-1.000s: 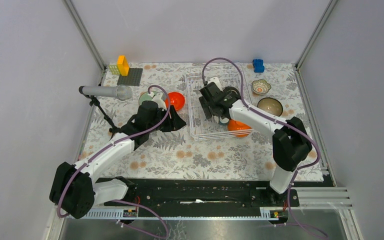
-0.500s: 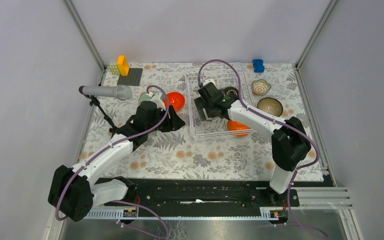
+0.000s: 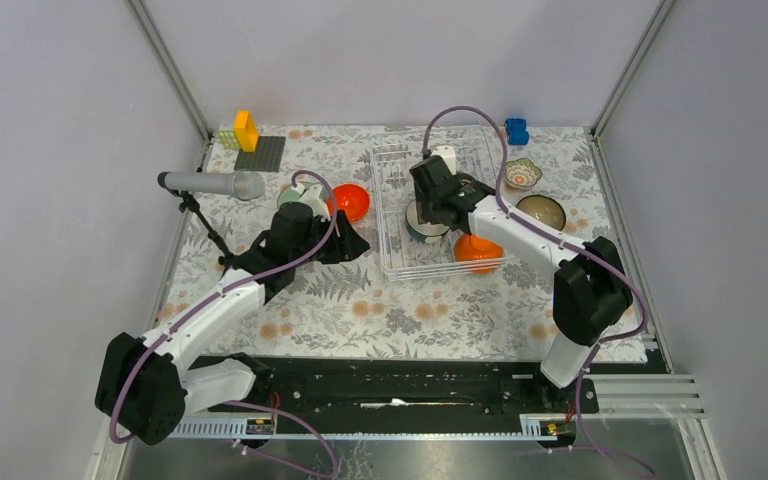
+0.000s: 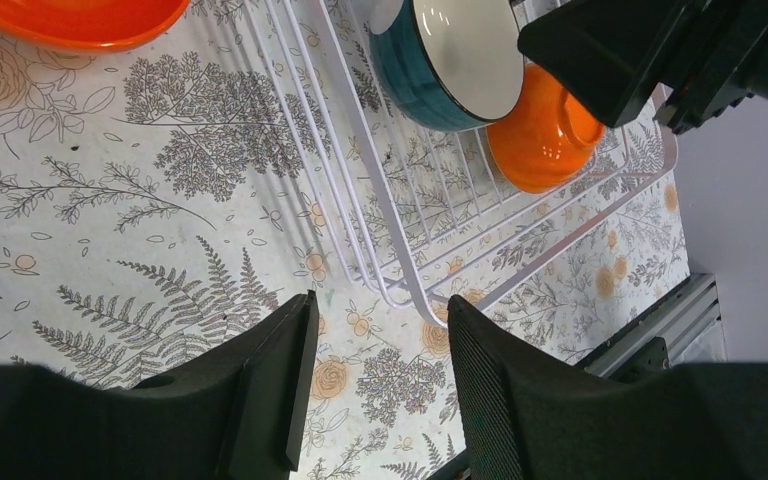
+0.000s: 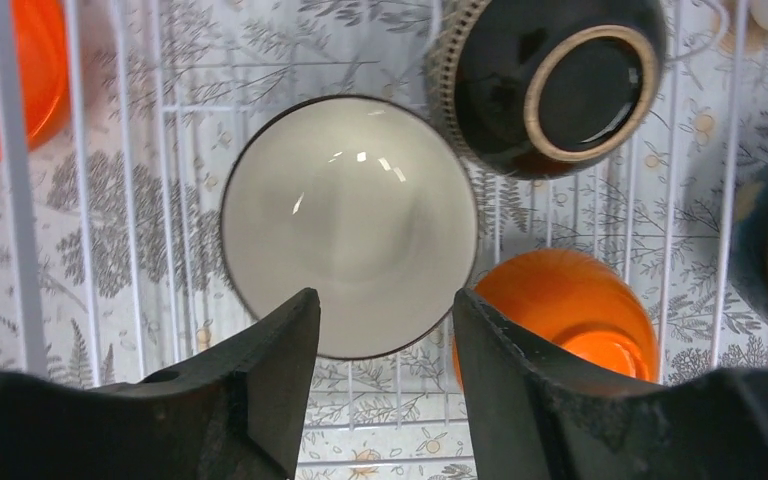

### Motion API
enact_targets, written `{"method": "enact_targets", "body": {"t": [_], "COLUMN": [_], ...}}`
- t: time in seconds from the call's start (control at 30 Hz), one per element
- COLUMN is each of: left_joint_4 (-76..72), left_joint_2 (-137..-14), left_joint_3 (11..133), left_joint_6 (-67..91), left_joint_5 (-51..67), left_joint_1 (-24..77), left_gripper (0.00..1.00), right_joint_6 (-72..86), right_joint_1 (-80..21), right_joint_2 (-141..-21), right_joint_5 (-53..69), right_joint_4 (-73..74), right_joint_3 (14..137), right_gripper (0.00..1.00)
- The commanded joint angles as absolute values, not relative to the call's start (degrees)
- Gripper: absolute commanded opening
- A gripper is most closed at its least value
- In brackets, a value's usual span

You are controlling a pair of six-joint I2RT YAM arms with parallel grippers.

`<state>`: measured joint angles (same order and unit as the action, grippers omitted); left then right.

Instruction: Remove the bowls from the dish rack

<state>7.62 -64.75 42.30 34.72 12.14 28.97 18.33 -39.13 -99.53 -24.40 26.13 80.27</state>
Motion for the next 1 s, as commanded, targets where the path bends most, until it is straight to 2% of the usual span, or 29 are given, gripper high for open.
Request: {"method": "enact_targets", "body": {"t": [0.0, 0.33, 0.8, 0.97], "left_joint_4": [6.42, 6.51, 7.07, 6.70], "left_joint_2": [-62.68, -62.40, -62.03, -62.06], "left_joint_3": [42.99, 42.72, 42.42, 41.72], "left_joint_6": [34.27, 34.19, 33.86, 34.14], "left_joint_5": [10.99, 10.46, 10.24, 10.54], "left_joint_1": [29.09, 29.09, 29.09, 29.09], "left_gripper": [0.56, 0.56, 0.56, 0.56], "right_joint_6": [24.63, 28.09, 28.31, 27.90], "right_joint_1": [-35.13, -30.60, -30.58, -30.57], "right_joint_2": [-97.01, -99.14, -102.32, -102.49], "right_joint_5": [-23.97, -14.26, -15.42, -14.91], "right_joint_4": [24.08, 20.62, 20.33, 19.81], "right_joint_3": [78.61, 75.05, 73.31, 73.17], "right_gripper": [0.58, 0.54, 0.49, 0.38]}}
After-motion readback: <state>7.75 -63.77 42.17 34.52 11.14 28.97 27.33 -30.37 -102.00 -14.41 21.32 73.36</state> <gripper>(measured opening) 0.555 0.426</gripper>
